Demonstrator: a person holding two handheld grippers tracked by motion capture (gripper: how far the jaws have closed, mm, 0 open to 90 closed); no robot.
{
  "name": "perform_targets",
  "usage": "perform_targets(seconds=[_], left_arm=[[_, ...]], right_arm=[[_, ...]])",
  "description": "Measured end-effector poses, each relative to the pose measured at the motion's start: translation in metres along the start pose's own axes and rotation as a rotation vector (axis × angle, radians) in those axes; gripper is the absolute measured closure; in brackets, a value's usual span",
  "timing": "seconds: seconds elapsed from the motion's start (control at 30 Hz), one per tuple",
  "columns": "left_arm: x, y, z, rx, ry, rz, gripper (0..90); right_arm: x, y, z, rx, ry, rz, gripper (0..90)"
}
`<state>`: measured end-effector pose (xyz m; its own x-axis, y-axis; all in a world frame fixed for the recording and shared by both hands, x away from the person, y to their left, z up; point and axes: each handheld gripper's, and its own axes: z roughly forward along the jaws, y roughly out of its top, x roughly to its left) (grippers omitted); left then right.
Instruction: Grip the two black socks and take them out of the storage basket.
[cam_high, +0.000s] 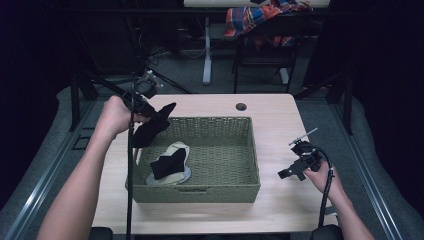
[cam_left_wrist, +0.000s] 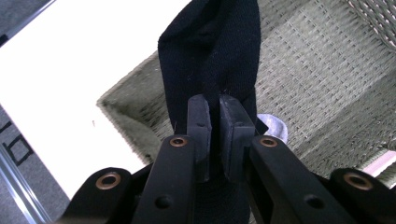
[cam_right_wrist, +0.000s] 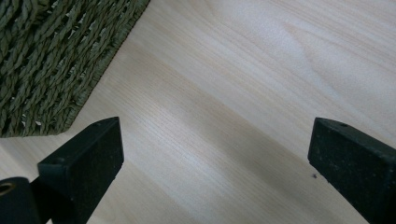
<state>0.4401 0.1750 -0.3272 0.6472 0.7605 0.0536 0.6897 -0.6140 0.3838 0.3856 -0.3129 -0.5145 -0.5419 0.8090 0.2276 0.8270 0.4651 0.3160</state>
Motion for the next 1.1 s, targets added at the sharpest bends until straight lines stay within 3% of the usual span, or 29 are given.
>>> perform_targets(seconds=[0.23,0.3,0.67,0.97,1.1], left_arm=[[0.016,-0.013,-0.015,-0.004,0.028,-0.039,84.2],[0.026,-0.022,-0.019,-0.007,0.039,-0.074,84.1],[0.055,-0.057,-0.025,0.011,0.078,-0.159,84.1],[0.074,-0.081,-0.002,0.058,0.131,-0.233,84.1],[0.082,-0.091,0.014,0.067,0.158,-0.269,84.2]], right_arm=[[0.0,0.0,0.0,0.0,0.002,0.001,3.2],[0.0,0.0,0.0,-0.001,0.001,0.001,3.2],[-0.002,0.0,-0.001,0.016,-0.006,-0.015,3.2],[0.0,-0.001,0.001,-0.023,0.002,0.021,3.2],[-0.001,-0.001,0.0,-0.003,-0.017,0.004,3.2]])
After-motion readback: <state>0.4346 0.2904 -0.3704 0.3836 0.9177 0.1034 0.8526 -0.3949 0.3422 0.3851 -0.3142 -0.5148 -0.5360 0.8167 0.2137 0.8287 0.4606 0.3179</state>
